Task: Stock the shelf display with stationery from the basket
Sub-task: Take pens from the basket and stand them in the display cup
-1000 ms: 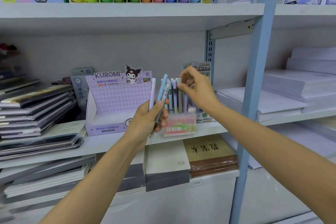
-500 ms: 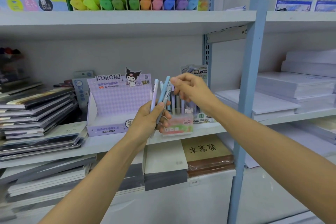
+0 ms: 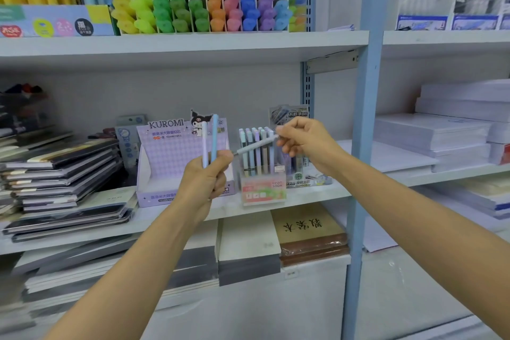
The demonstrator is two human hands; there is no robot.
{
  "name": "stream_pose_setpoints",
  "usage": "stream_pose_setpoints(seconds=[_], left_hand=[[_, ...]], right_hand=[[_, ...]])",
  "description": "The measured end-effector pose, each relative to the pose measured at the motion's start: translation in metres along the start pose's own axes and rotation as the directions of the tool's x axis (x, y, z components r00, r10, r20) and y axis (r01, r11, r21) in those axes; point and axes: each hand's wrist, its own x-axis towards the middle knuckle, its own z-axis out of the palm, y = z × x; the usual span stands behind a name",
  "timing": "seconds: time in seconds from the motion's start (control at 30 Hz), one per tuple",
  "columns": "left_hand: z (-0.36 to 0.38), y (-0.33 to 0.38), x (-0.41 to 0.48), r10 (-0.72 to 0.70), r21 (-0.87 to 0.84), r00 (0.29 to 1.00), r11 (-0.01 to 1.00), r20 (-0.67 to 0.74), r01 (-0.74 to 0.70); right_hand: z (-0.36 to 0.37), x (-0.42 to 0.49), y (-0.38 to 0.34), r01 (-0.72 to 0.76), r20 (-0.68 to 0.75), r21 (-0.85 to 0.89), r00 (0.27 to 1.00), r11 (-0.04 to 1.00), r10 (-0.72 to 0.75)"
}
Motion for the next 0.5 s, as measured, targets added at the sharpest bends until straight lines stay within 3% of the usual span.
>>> stream_pose_setpoints(seconds=[0.07, 0.17, 0.33, 0.5], left_hand=[[0.000, 0.002, 0.000, 0.020, 0.016, 0.998, 1.000, -0.053, -0.019], [0.004, 0.005, -0.003, 0.070, 0.092, 0.993, 0.994, -0.099, -0.060], [0.014, 0.009, -0.003, 0.138, 0.125, 0.984, 0.984, -0.113, -0.124], [0.005, 0.013, 0.004, 0.131, 0.100, 0.986, 0.988, -0.105, -0.121]], right_hand=[[0.000, -0.004, 0.002, 0.013, 0.046, -0.154, 0.999, 0.988, -0.006], [0.009, -0.007, -0.003, 0.171, 0.132, -0.348, 0.982, 0.922, -0.132], [0.038, -0.005, -0.014, 0.367, 0.309, -0.408, 0.917, 0.836, -0.252], [0.039, 0.007, -0.015, 0.406, 0.249, -0.373, 0.910, 0.835, -0.331]])
